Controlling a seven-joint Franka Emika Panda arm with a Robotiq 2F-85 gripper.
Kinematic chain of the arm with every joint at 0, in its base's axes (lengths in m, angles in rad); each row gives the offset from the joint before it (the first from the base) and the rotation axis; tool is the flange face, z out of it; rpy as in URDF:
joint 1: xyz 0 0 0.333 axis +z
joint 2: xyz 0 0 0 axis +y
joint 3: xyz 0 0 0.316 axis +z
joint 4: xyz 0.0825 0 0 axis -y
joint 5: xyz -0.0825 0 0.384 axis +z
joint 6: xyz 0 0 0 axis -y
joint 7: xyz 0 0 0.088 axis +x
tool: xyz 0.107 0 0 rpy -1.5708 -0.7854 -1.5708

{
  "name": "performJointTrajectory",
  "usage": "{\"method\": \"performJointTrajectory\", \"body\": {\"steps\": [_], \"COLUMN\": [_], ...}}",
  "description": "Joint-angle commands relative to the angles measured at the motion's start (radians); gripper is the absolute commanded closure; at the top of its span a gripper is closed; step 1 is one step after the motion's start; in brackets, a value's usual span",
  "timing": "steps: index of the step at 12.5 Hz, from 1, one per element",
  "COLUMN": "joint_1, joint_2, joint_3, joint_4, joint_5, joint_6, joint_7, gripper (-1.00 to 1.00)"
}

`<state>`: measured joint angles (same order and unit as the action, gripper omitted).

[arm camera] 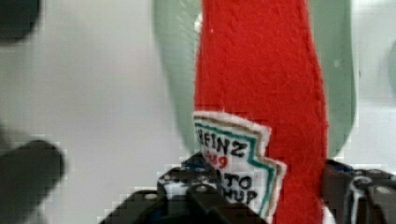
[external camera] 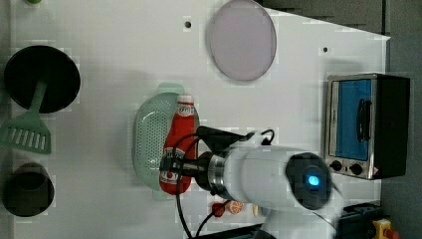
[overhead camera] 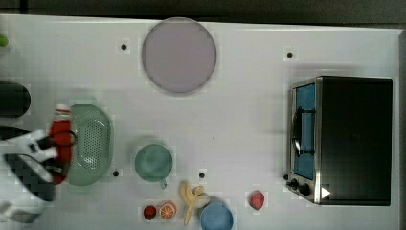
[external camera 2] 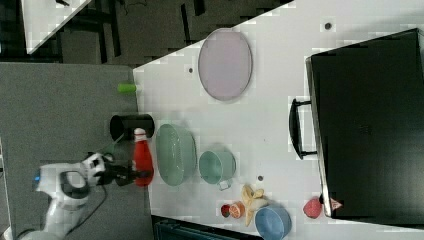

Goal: Pick ketchup from strainer and place it on the table

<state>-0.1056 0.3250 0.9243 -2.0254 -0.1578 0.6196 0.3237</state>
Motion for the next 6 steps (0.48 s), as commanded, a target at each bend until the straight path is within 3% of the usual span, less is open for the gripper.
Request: {"method": "performJointTrajectory", "body": {"steps": [1, 6], "joint_1": [-0.067, -0.156], "joint_2": [-0.016, -0.016], "joint_3": [-0.034, -0.132], "joint_4": [0.150, 0.330], "joint_5": [0.052, 0.051], "joint_6": [-0.152, -0.296], "joint_7": [-0.102, -0.133], "gripper": [-0.19, -0.19]}}
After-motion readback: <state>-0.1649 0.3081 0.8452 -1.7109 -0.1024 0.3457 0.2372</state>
